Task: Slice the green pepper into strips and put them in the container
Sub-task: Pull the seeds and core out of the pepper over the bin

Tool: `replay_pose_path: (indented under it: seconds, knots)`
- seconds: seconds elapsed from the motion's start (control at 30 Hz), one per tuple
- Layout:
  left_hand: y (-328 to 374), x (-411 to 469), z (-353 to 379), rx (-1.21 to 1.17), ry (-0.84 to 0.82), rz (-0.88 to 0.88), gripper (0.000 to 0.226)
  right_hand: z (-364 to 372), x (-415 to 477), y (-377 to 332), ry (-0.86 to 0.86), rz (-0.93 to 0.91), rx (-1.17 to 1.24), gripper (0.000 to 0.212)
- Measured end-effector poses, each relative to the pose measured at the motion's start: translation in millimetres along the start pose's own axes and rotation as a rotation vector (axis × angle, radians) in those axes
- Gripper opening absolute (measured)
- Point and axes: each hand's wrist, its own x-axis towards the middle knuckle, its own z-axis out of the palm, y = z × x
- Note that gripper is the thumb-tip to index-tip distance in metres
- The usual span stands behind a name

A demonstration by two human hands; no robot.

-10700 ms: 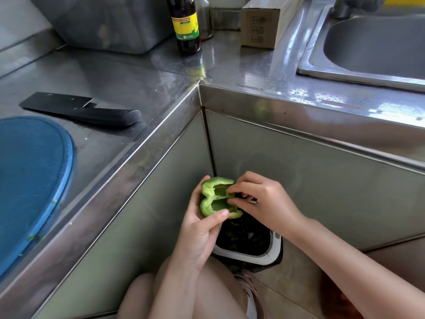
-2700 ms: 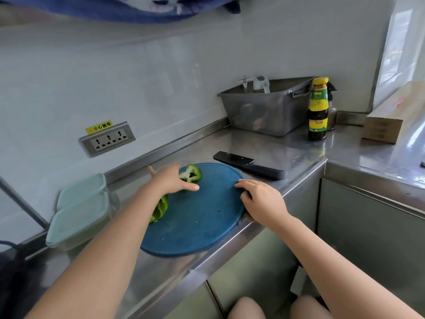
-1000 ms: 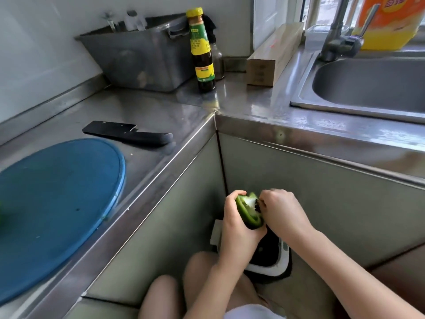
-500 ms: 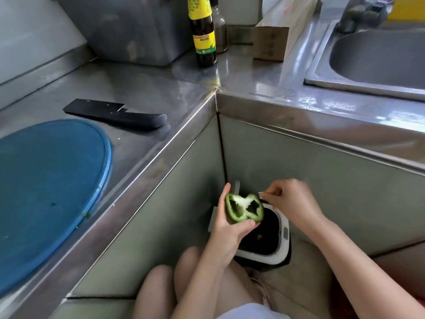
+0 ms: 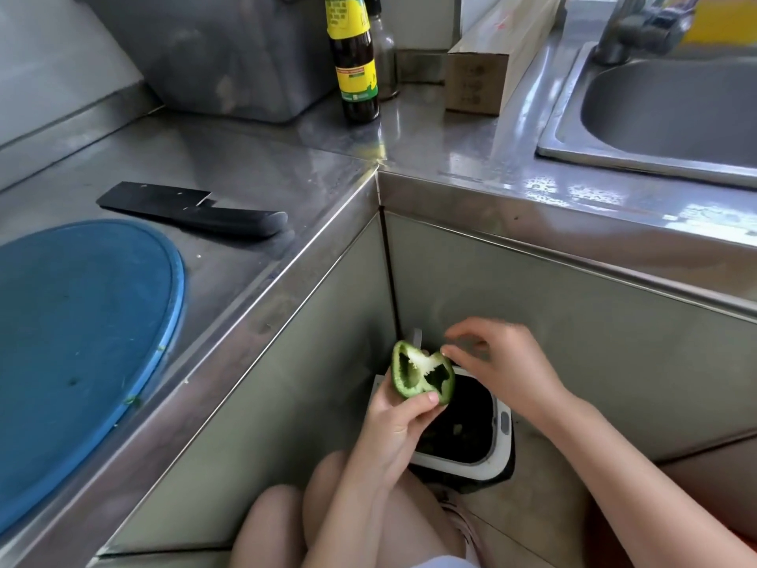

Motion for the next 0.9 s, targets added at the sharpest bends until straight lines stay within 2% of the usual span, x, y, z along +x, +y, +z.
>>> replay_pose_path:
  seconds: [0.07,0.17,0.33,0.53,0.7,0.8,0.87,0.9]
  knots:
    - [0,-1,1,0.007,-0.021,0.004,0.045,0,0,-5,-0.075,-0.161,-0.057,0.027]
    - [-1,-3,4,0.0,-0.038,-0.023,0.045,3,0,-7,-0.186,-0.184,-0.17,0.034]
    - [2,-5,5,-0.058,-0.039,-0.086,0.041,17,-8,-12,-0.053,-0.422,-0.335,0.004]
    - [5,-7,4,-0.011,-0.036,-0.119,0.039,29,-10,-9,-0.018,-0.542,-0.484,0.02]
    - [2,-4,2,0.004,-0.005,-0.126,0.043,32,-8,-6,-0.066,-0.562,-0.506,0.023]
    - [1,-4,2,0.017,0.005,-0.123,0.046,33,-8,-4,-0.07,-0.522,-0.426,0.018]
    - [1,-3,3,0.006,0.003,-0.112,0.045,32,-9,-5,-0.045,-0.391,-0.257,0.005]
    - [2,-3,3,-0.002,0.003,-0.109,0.045,29,-8,-6,-0.029,-0.295,-0.169,0.009]
